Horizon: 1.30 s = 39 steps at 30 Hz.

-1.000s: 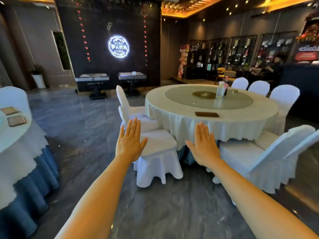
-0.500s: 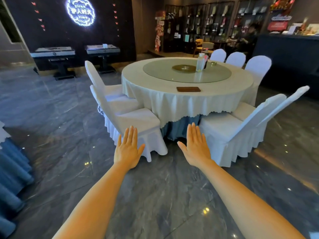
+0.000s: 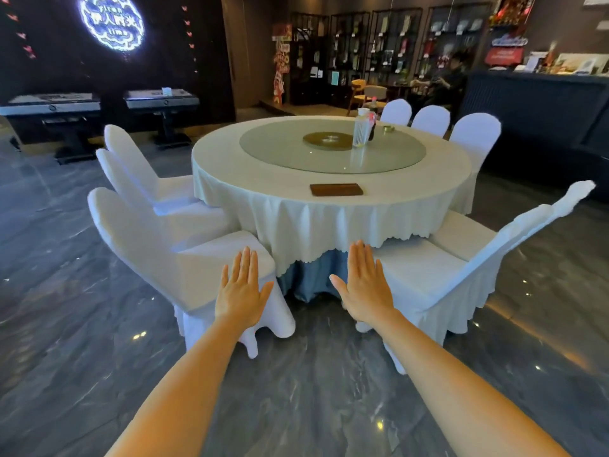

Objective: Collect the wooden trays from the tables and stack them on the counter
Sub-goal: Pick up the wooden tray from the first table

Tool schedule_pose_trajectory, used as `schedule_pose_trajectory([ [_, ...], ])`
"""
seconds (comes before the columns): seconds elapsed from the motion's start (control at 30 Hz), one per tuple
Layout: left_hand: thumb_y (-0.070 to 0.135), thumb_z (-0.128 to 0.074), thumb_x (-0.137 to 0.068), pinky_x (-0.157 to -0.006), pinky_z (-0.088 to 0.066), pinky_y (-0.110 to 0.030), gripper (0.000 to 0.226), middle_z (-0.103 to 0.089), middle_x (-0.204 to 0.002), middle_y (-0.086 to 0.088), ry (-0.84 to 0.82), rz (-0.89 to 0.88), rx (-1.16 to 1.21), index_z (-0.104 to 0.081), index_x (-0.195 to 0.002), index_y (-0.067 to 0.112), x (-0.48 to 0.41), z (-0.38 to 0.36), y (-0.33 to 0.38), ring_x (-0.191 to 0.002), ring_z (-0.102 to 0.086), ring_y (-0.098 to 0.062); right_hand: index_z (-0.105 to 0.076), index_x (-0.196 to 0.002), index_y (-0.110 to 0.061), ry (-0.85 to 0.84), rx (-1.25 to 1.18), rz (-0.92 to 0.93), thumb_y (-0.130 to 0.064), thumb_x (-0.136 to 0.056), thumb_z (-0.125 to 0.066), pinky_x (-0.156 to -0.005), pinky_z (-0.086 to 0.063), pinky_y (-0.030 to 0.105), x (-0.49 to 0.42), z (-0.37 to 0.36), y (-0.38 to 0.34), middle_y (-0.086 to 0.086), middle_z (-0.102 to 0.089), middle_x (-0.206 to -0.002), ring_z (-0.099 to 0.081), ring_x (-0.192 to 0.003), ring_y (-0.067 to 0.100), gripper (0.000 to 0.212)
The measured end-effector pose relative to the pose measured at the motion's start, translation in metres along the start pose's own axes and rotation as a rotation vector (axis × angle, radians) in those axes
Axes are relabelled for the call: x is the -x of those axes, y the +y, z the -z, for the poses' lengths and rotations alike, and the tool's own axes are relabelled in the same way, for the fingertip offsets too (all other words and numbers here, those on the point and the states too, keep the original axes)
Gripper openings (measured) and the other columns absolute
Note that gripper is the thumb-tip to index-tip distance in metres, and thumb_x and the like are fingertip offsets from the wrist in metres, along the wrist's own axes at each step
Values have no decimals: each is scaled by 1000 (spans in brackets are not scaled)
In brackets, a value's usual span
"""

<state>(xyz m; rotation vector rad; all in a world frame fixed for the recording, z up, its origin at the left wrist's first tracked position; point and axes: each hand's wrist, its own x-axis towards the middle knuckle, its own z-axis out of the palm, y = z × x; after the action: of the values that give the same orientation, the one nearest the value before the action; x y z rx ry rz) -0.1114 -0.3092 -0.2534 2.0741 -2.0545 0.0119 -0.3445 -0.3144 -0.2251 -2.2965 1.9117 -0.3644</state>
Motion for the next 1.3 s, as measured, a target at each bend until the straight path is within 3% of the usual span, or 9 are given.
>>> schedule_pose_trajectory([
  [0.27,50,-15,-94,-117,10,-37,70,16,-157,-5,38,-6,27,16,-144,12,-219,-11,73,-145,14,-19,24,-140,-9,30,29,35,-49,-95,-18,-115,9,37,-200,38,86,9,23,-154,18,-143,23,73],
  [0.73,49,-16,-95,-119,5,-38,70,15,-158,-7,-138,25,118,14,-145,11,-503,-116,78,-146,12,-20,23,-141,-10,-68,12,-98,-46,-96,-19,-116,7,37,-480,-33,171,10,21,-155,16,-143,22,71],
  [0.93,49,-22,-95,-113,-25,-45,69,-6,-159,-10,-248,235,325,2,-147,10,-610,-159,82,-143,-18,-29,15,-144,-9,-121,-97,-220,-46,-95,-23,-117,-3,37,-589,-55,196,9,15,-156,7,-145,23,72],
  [1.13,46,-27,-95,-110,-29,-47,70,-17,-155,-17,-370,438,452,-3,-147,6,-670,-206,101,-140,-24,-34,9,-145,-7,-191,-240,-371,-47,-94,-29,-117,-13,38,-644,-83,236,11,4,-158,-4,-145,24,75],
  [1.3,44,-33,-95,-107,-32,-47,69,-24,-152,-19,-413,564,498,-10,-145,4,-701,-239,114,-136,-30,-36,7,-146,-8,-268,-285,-393,-47,-94,-29,-113,-22,39,-684,-108,270,11,-4,-157,-14,-143,27,74],
])
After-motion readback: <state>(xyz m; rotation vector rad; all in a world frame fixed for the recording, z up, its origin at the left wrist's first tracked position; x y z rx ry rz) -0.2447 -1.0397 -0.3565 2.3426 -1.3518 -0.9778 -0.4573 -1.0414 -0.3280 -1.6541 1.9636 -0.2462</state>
